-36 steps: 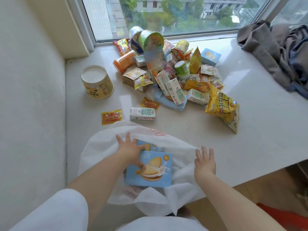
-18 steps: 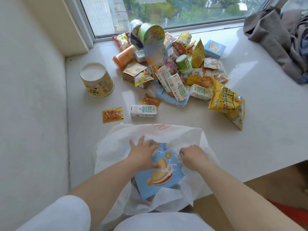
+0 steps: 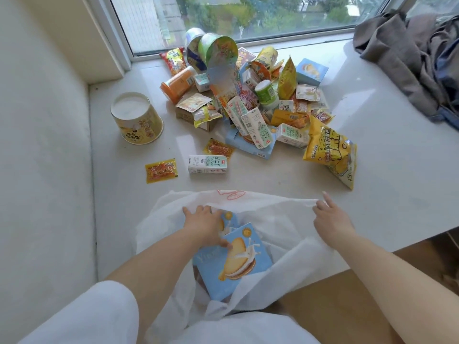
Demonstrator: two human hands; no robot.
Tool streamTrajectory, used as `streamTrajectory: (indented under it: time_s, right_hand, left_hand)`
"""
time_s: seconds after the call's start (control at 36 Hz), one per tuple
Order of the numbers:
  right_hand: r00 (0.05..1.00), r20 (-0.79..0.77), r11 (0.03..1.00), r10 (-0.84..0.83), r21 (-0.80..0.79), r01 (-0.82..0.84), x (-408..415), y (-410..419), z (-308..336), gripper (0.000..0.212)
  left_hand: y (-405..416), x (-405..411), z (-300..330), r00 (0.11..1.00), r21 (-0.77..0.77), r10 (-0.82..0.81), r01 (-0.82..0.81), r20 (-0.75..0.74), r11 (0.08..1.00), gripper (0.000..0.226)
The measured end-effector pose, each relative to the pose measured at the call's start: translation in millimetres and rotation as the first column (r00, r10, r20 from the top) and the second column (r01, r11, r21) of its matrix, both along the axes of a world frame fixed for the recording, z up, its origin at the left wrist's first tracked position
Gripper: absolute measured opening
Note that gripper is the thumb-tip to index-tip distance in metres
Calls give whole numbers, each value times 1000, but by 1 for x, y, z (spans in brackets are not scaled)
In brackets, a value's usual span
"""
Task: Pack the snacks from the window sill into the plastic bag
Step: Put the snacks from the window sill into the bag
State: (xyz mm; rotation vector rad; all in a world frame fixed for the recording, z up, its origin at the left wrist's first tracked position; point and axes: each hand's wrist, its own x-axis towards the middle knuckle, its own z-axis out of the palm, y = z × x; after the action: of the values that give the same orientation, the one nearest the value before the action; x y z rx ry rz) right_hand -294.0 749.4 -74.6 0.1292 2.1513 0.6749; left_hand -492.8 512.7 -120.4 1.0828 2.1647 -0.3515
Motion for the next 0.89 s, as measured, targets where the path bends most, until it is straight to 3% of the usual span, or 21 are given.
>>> streamTrajectory:
  time_s: [0.11, 0.22, 0.33, 0.39, 0.44, 0.5, 0.53, 0.56, 0.61, 0.64, 0.67, 0.72, 0.81, 0.89]
  right_hand:
    - [965, -260, 991, -47, -131, 13, -20, -9, -1, 37]
    - [911, -389, 962, -135, -272, 27, -52, -30, -8, 35]
    - [881, -442, 936, -168, -353, 2, -86, -40, -12, 30]
    - [864, -457, 911, -212, -413, 5, -104, -42, -15, 30]
    - [826, -480, 865, -294, -501, 17, -123, -43, -16, 32]
    - [778, -503, 818, -376, -575, 23, -142, -43, -18, 36]
    - [761, -507, 800, -405, -599, 26, -153, -43, -19, 41]
    - [749, -505, 786, -428, -617, 34, -164, -43, -20, 45]
    - [733, -493, 766, -468, -640, 60, -186, -42, -22, 53]
    - [727, -486, 759, -485, -646, 74, -197, -41, -24, 56]
    - [724, -477, 754, -498, -651, 89, -208, -40, -25, 59]
    - [724, -457, 747, -516, -653, 121, -229, -38, -30, 65]
    - [724, -424, 736, -544, -655, 170, -258, -35, -42, 78]
    - [738, -359, 709, -572, -668, 225, -280, -34, -57, 94]
  left_hand:
    - [2, -7, 6, 996, 52, 71, -73, 45, 996, 74]
    - [7, -30, 13, 968, 166, -17, 60, -249, 984, 37]
    - [2, -60, 17, 910, -9, -192, 203, -368, 979, 39]
    - [-1, -75, 17, 913, -52, -242, 238, -329, 970, 38]
    - [-2, -86, 18, 963, 35, -207, 215, -171, 976, 31]
    - [0, -94, 18, 997, 225, -71, 69, 2, 972, 17]
    - [2, -98, 18, 991, 344, 82, -112, 101, 932, 13]
    - [5, -102, 19, 934, 433, 273, -351, 232, 830, 12]
    - [12, -113, 18, 687, 447, 570, -727, 452, 521, 19]
    - [15, -119, 15, 613, 435, 637, -786, 466, 439, 21]
    - [17, -127, 13, 592, 424, 679, -800, 434, 425, 17]
    - [19, -144, 3, 615, 392, 729, -776, 300, 494, 9]
    - [12, -169, -20, 703, 288, 708, -691, 57, 663, 40]
    - [6, -190, -35, 769, 223, 634, -606, -81, 764, 56]
